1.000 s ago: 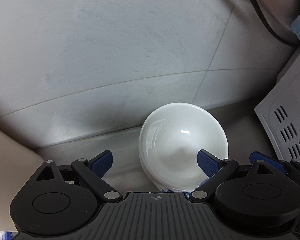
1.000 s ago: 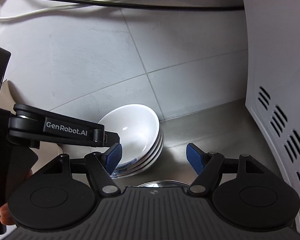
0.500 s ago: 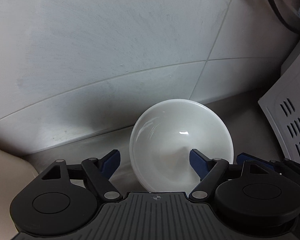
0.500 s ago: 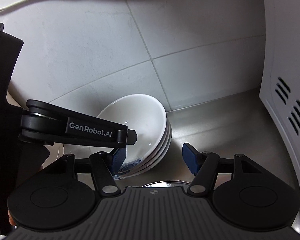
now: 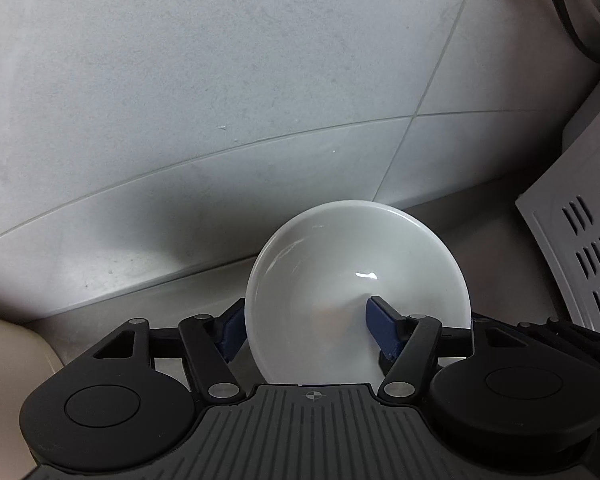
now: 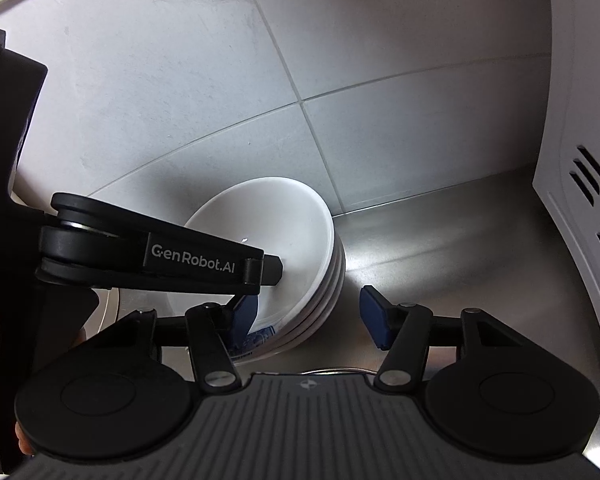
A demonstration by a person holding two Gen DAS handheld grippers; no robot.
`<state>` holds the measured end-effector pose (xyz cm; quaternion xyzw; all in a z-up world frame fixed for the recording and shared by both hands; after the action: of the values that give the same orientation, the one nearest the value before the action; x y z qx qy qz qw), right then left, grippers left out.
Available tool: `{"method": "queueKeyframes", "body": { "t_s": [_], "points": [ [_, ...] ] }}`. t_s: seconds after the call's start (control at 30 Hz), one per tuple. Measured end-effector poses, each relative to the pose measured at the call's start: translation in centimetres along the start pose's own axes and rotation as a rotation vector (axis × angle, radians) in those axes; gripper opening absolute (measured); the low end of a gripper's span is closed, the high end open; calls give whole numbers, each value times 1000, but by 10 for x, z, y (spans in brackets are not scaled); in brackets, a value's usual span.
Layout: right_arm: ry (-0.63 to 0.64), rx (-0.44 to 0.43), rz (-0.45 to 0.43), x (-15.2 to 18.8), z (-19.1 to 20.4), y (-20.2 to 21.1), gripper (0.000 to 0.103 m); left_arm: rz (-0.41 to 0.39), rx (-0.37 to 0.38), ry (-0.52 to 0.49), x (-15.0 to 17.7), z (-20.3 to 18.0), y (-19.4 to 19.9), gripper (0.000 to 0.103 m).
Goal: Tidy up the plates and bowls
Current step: 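Lift the bowl stack with both grippers and carry it over the plate stack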
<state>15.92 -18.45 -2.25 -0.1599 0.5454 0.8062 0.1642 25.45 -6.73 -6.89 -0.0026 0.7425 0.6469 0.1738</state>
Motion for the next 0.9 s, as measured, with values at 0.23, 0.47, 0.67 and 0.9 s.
{"method": "queueKeyframes", "body": {
  "t_s": [0.23,0.47,0.67,0.9],
  "points": [
    [12,-5,15,0,2,-6,60,-7,21,-4,0,7,3,103],
    [13,-2,25,-2,3,-8,55,-16,21,-17,0,6,5,103],
    [16,-1,25,-2,4,-11,55,-25,23,-17,1,4,5,103],
    [-12,-6,38,-4,2,-9,49,-13,28,18,2,4,5,103]
  ]
}}
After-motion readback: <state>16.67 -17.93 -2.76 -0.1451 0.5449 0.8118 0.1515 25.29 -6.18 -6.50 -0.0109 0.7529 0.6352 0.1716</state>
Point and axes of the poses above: each gripper's, at about its wrist camera, not at the fingertips, and y roughly against the way its jaws point, z to its left, x to its underside, the point moved 4 cm from there along -y, roughly the way its jaws point, and after that the axes turned 14 degrees about z, right-handed, at the moved point
